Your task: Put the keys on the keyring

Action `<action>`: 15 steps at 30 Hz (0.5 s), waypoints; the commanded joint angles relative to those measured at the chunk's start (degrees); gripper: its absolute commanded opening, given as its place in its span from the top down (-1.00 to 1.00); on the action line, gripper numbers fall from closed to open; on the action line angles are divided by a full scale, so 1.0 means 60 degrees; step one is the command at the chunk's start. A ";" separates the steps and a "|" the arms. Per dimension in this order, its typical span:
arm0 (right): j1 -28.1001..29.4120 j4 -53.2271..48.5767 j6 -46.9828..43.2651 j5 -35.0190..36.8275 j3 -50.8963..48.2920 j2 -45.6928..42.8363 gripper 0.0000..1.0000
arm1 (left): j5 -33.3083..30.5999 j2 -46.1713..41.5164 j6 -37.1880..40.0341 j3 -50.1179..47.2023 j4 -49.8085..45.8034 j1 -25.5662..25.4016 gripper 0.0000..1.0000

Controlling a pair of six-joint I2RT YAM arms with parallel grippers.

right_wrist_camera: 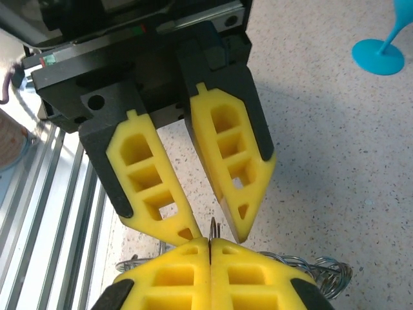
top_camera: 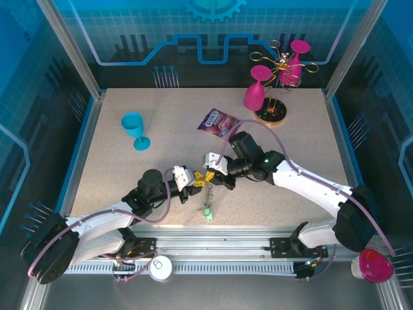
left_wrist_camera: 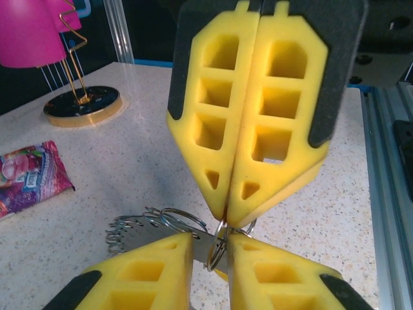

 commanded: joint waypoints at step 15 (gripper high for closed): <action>-0.0416 0.0245 0.0663 -0.0134 -0.0277 -0.0786 0.20 | 0.0403 -0.0416 0.0676 0.0434 -0.0688 -0.0012 1.00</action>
